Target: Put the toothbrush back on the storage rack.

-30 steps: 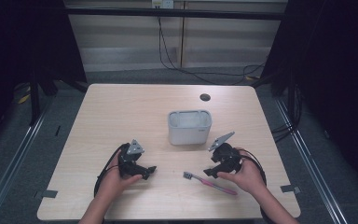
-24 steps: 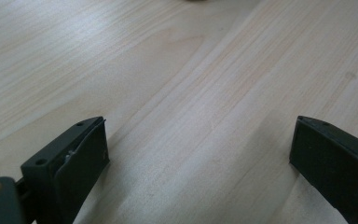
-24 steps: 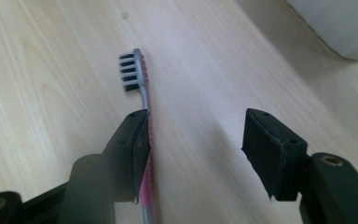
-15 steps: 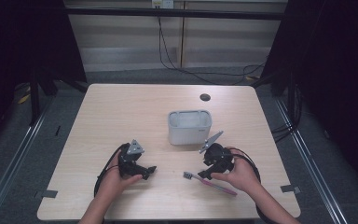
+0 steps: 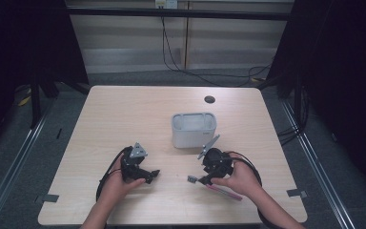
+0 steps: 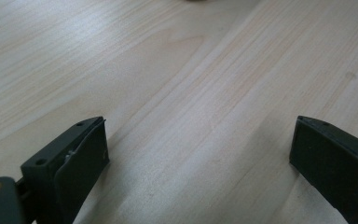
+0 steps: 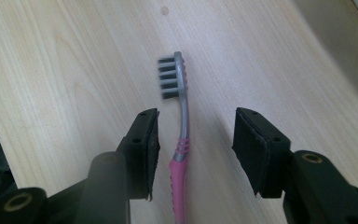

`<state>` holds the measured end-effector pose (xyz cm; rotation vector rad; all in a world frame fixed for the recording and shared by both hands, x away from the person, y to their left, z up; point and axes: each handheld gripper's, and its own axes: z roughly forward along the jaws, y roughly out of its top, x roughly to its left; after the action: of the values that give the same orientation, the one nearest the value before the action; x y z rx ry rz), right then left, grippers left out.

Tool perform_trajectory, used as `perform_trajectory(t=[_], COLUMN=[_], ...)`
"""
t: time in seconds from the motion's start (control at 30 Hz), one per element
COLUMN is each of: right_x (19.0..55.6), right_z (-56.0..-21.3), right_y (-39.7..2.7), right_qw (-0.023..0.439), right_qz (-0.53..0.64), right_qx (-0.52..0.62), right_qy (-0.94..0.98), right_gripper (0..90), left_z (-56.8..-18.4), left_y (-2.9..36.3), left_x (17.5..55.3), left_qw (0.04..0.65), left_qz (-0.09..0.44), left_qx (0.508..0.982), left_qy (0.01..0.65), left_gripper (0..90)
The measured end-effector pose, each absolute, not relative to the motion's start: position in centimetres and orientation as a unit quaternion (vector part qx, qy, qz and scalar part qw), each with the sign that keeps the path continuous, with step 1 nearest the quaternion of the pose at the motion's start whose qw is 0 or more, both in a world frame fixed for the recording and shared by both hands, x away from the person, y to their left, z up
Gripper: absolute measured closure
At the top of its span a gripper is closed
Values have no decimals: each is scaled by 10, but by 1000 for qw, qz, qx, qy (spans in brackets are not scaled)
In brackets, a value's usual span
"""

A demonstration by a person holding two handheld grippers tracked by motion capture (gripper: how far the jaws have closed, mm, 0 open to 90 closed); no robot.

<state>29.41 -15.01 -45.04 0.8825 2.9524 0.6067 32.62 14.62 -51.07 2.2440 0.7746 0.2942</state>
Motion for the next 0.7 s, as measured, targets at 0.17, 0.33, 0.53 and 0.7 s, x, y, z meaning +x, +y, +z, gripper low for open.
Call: perform_trajectory(t=[0.17,0.33,0.53,0.7], right_x=[293,293,294,294], right_z=[-452,-456,-459,-460], right_y=[-145,-142,-141,-140], right_qw=[-6,-11,-12,-14], right_qz=[184,173,168,164], right_qx=[275,268,261,261], right_qy=[944,947,951,951], right_gripper=[550,593,621,653], left_z=[-511,-511,-511,-511], left_y=[146,146,146,146], left_x=[326,326,326,326], left_qw=[366,367,367,366], left_qz=[114,114,114,114], left_qx=[873,873,873,873], left_qy=[302,302,302,302], left_gripper=[39,39,39,39])
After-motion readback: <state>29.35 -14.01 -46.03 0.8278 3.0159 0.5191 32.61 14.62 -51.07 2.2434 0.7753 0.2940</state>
